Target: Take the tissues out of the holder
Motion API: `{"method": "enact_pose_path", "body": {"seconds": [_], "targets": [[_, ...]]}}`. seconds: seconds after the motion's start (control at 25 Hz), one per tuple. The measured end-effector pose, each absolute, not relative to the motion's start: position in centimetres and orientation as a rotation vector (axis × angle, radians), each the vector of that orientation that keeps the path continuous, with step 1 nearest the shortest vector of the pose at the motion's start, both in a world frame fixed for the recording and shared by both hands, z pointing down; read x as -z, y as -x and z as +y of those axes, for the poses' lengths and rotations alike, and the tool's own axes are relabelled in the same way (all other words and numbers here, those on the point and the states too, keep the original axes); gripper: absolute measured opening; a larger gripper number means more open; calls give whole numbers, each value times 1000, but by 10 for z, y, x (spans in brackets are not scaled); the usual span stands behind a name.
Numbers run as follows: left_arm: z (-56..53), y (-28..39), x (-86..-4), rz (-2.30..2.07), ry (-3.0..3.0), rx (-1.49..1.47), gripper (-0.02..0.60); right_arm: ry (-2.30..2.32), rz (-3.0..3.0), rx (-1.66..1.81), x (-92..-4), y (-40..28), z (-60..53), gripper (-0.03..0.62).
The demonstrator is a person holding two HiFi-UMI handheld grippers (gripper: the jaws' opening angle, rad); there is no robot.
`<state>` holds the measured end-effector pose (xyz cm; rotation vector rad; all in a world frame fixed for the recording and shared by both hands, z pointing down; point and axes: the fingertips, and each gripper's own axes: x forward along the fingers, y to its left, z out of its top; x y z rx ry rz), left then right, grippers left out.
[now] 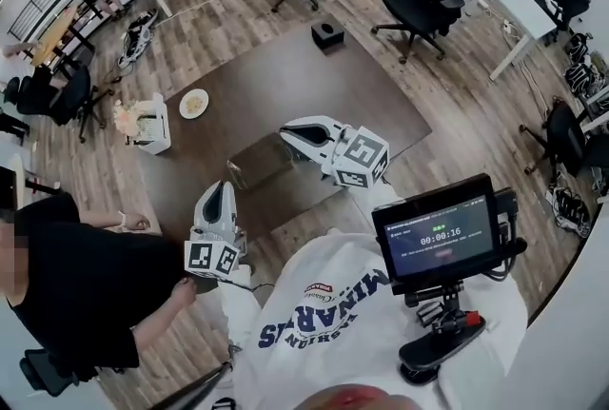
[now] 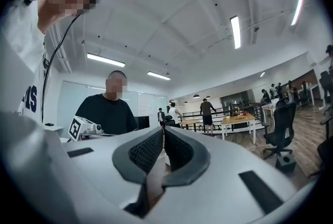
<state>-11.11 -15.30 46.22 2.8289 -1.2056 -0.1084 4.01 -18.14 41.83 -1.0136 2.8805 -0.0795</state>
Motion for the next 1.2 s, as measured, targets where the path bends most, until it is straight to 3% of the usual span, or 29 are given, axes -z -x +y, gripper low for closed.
{"method": "enact_pose_path", "body": {"seconds": [0.64, 1.2], "targets": [[-146, 120, -485, -1225, -2742, 120, 6, 1273, 2835, 52, -437, -89, -183, 8], [-152, 132, -498, -1251, -2660, 136, 6, 1322, 2870, 72, -452, -83, -175, 8]]}}
